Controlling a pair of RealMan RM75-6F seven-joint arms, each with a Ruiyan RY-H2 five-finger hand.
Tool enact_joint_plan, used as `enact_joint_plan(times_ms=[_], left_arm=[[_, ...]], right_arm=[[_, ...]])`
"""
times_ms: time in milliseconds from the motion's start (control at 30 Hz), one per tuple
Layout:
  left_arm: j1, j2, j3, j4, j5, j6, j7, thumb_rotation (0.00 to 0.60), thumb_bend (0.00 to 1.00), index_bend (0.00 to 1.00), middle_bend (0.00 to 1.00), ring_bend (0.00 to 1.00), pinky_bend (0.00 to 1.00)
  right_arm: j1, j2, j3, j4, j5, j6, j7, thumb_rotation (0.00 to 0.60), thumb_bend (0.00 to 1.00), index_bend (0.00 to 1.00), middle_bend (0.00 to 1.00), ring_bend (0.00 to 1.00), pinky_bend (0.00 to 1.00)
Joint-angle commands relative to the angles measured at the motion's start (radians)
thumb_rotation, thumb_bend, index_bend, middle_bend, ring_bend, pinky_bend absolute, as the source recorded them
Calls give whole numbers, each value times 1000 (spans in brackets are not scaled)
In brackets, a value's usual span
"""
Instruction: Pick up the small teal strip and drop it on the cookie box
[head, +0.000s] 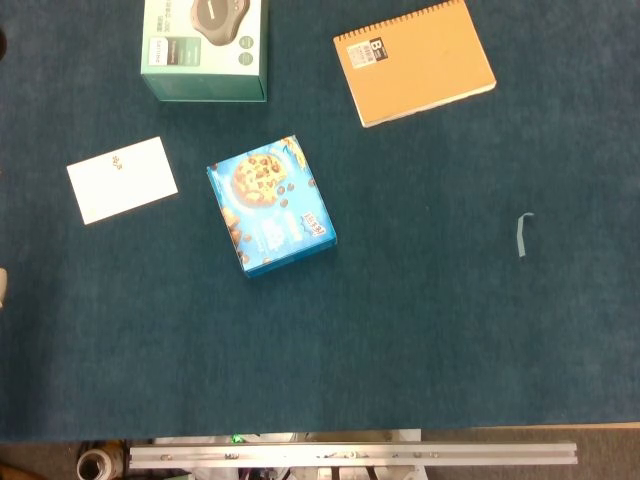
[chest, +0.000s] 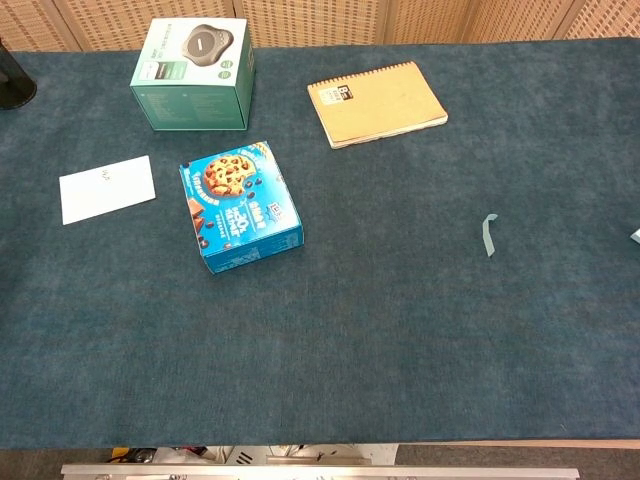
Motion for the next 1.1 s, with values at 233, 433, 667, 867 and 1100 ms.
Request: enact_joint_plan(times_ms=[233, 433, 667, 867, 1100], left_arm=[[2, 3, 1, -2, -4, -2, 0, 600, 345, 117, 217, 184, 246], [6, 7, 4, -4, -7, -3, 1, 600, 345, 118, 217, 184, 246], [15, 10, 11, -8, -8, 1, 3, 600, 344, 117, 217, 184, 246], [20, 12, 13, -8, -7, 5, 3, 600, 345, 118, 217, 184, 246], [24, 8, 16, -7, -9, 3, 4, 600, 345, 117, 217, 184, 246]], right_arm=[[113, -11, -9, 2, -35, -163, -100, 600, 146, 474, 1000, 1000, 1000], [202, -50, -6, 45, -29, -295, -190, 600, 161, 480, 1000, 1000, 1000], [289, -137, -17, 122, -55, -398, -269, 600, 182, 482, 1000, 1000, 1000], [339, -227, -44, 233, -86, -449, -296, 600, 256, 482, 1000, 1000, 1000], [375, -312, -77, 353, -102, -483, -288, 600, 284, 487, 1000, 1000, 1000]])
